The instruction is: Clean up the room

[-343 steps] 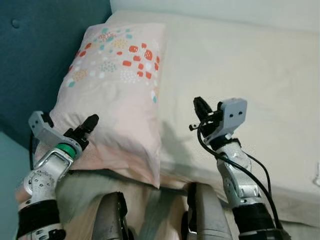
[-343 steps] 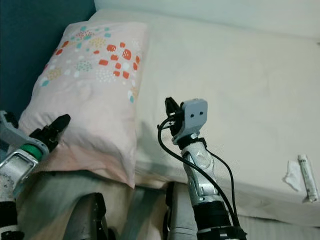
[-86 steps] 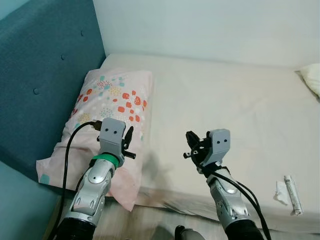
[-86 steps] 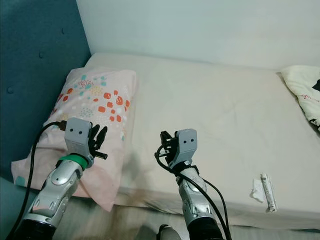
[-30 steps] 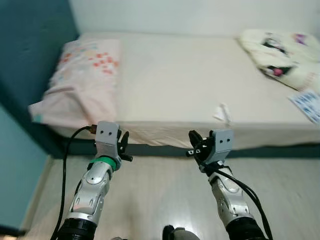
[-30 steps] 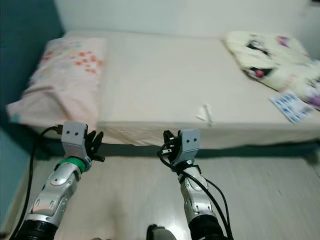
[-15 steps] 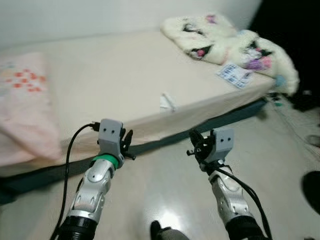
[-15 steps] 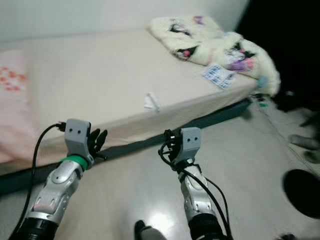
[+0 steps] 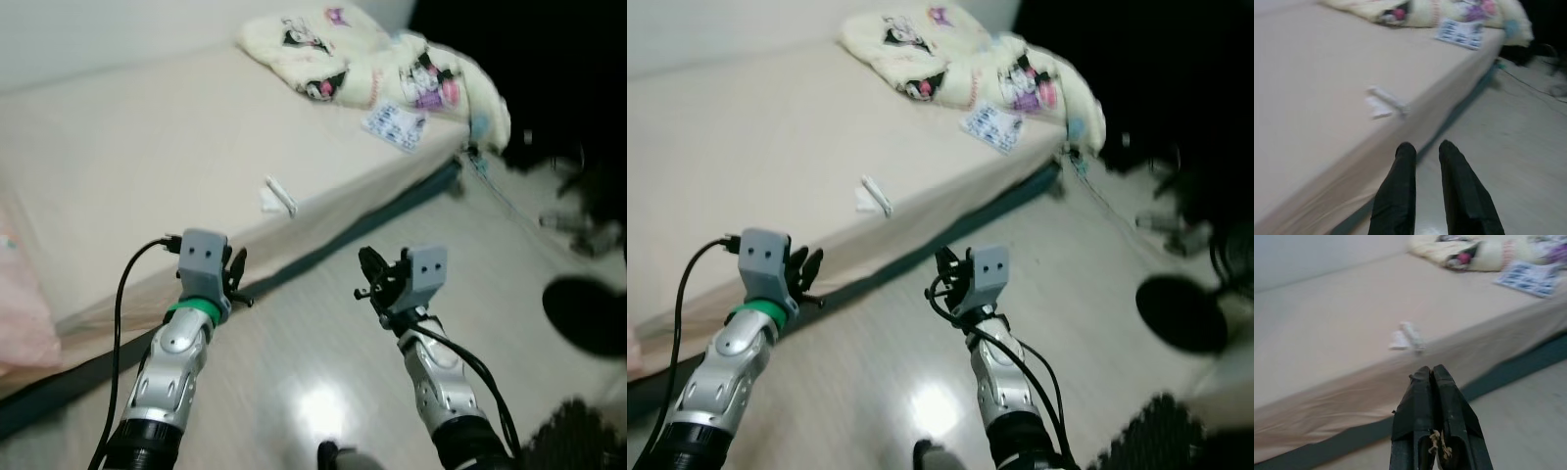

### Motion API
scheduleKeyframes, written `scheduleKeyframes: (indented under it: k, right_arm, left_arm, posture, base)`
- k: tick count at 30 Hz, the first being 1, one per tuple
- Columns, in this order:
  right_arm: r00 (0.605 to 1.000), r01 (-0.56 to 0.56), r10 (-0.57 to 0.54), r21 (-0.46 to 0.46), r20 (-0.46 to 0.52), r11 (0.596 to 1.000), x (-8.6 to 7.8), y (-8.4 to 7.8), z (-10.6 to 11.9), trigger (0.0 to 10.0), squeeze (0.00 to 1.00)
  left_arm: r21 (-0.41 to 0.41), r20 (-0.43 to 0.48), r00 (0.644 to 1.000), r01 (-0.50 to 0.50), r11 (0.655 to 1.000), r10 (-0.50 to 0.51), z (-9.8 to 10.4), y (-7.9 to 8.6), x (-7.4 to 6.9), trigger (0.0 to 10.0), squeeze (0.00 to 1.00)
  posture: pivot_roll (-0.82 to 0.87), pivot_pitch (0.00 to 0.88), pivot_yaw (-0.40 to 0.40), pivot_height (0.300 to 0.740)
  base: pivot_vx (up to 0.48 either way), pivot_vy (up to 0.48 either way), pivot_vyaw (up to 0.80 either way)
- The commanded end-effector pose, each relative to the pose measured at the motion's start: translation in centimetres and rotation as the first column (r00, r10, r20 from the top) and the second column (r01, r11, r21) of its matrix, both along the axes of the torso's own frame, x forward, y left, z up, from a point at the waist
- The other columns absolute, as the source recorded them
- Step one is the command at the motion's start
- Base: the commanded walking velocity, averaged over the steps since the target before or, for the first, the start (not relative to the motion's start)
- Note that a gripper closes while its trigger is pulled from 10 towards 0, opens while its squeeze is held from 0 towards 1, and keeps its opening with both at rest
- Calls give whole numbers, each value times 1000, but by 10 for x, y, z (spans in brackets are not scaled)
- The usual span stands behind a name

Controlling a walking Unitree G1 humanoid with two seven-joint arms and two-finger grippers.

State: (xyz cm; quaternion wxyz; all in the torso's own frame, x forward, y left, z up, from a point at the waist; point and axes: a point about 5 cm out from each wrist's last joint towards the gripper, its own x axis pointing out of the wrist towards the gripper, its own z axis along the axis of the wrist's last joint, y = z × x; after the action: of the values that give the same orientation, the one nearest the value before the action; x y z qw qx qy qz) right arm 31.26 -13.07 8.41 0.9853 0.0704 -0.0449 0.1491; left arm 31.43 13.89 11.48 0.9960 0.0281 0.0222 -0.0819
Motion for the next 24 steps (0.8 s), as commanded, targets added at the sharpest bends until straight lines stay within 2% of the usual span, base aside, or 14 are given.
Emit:
scheduleKeyframes:
  k: [1,7,24]
  right_arm:
    - [1000,-2,2,-17,4,1000,-1,0,-1,10000,0]
    - [999,-29,29,-27,15,999,-2,6,0,10000,0]
    - [999,-36,37,-29,22,999,-3,5,1,10000,0]
  left_arm:
    - [19,-9,1000,-4,1000,4,-6,0,-3,10000,0]
    - [37,17,999,-29,999,28,-4,4,-1,10000,0]
    - [45,21,999,-33,998,32,-6,2,-1,10000,0]
  posture:
    - [11,92,23,740]
    - [11,94,21,740]
    - [6,88,16,740]
  base:
    - [0,0,0]
    - [381,0,0]
    - [459,0,0]
